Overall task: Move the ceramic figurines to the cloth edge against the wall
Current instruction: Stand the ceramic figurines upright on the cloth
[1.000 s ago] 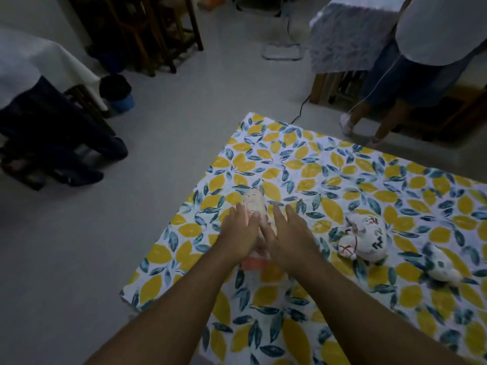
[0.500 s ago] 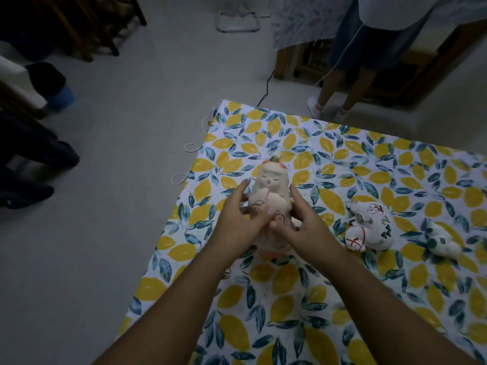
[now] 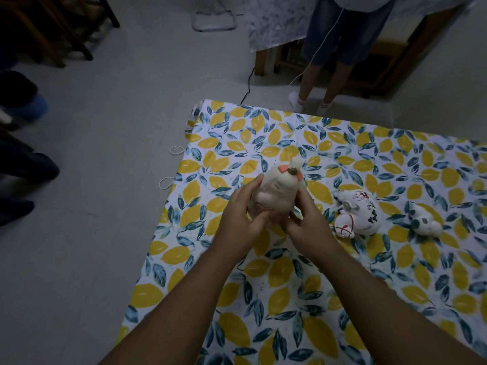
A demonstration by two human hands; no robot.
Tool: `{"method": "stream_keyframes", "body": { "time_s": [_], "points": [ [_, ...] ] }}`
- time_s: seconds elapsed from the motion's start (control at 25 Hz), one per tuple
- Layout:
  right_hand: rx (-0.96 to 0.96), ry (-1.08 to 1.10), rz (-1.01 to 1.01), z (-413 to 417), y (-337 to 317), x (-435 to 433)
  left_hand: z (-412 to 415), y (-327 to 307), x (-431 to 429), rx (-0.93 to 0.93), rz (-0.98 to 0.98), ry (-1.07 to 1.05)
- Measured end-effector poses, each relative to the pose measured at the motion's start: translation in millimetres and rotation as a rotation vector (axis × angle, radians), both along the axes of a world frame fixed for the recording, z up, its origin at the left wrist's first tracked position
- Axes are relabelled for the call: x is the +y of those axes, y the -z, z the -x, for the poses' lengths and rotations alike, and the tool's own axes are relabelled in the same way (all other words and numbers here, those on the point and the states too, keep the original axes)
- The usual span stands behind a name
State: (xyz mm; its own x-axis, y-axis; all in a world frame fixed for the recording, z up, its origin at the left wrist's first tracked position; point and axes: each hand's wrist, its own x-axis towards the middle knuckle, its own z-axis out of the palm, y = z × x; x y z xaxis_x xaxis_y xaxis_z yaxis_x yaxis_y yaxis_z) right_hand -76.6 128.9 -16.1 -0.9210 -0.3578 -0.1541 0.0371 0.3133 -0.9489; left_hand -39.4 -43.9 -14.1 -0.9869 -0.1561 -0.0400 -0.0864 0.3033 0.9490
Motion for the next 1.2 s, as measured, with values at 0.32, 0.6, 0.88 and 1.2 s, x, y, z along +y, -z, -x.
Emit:
{"method": "stream_keyframes", "body": {
  "time_s": [0.32,0.6,0.88,1.2],
  "points": [
    [-0.005,-0.039,-0.009,6.4,6.4,3.8,-1.2,1.9,3.8,0.021,0.017,-0.023],
    [0.012,-0.047,-0.031,5.5,4.1,0.8,0.1,-1.3,3.6,0.008,0.01,0.005],
    [0.22,-0.073,-0.438,-0.1,-27.5,24.0,-19.3,-31.7,24.2,0.004,0.372,-0.127],
    [0.364,0.103,-0.69,-16.2,-22.5,190.9,-36.4,-23.8,185.8,0.135,0.441,0.009]
  ]
}}
